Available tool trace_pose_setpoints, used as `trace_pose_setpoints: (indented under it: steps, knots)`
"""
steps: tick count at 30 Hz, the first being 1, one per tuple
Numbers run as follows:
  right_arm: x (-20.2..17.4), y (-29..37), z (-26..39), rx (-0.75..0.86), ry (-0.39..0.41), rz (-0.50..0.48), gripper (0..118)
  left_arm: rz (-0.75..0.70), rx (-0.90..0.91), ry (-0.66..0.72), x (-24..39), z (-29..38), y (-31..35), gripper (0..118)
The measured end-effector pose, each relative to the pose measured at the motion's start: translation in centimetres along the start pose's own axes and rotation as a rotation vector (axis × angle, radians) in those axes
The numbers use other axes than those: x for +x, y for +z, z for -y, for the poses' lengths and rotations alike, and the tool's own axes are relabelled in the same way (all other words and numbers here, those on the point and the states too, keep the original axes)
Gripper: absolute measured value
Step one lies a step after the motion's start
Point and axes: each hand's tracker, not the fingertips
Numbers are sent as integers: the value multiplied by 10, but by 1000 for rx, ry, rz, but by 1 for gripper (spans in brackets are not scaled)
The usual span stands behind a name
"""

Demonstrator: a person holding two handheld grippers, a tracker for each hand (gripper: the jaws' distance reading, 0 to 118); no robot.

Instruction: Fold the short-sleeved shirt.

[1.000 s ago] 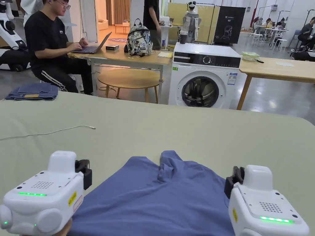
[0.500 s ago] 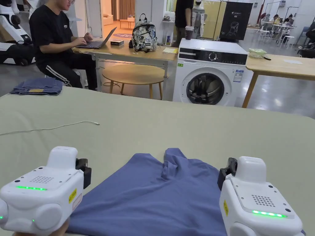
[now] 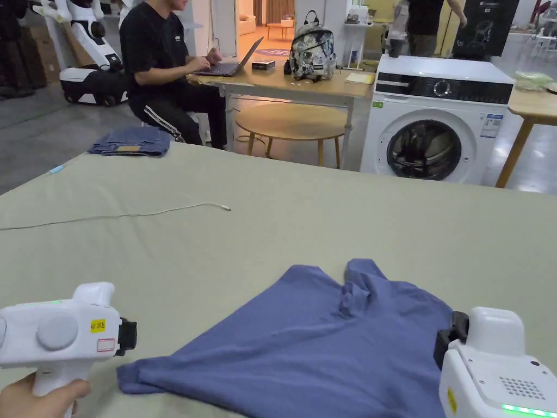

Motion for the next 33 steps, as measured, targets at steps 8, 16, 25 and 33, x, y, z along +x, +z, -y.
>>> trace_pose_setpoints:
  steps: [8, 16, 25, 33]
  knots:
    - [-3, -11, 12, -51, 16, -5, 0, -28, -136, 87, 1, 9, -29, 71]
    - [-5, -20, 23, -96, 24, -13, 0, -192, -208, -10, 21, 15, -55, 58]
    - [-3, -36, 28, -132, 22, -28, 0, -125, -189, -38, 29, 12, -56, 0]
    - [27, -103, 3, -247, 9, -99, 0, -43, -115, 36, 14, 16, -37, 0]
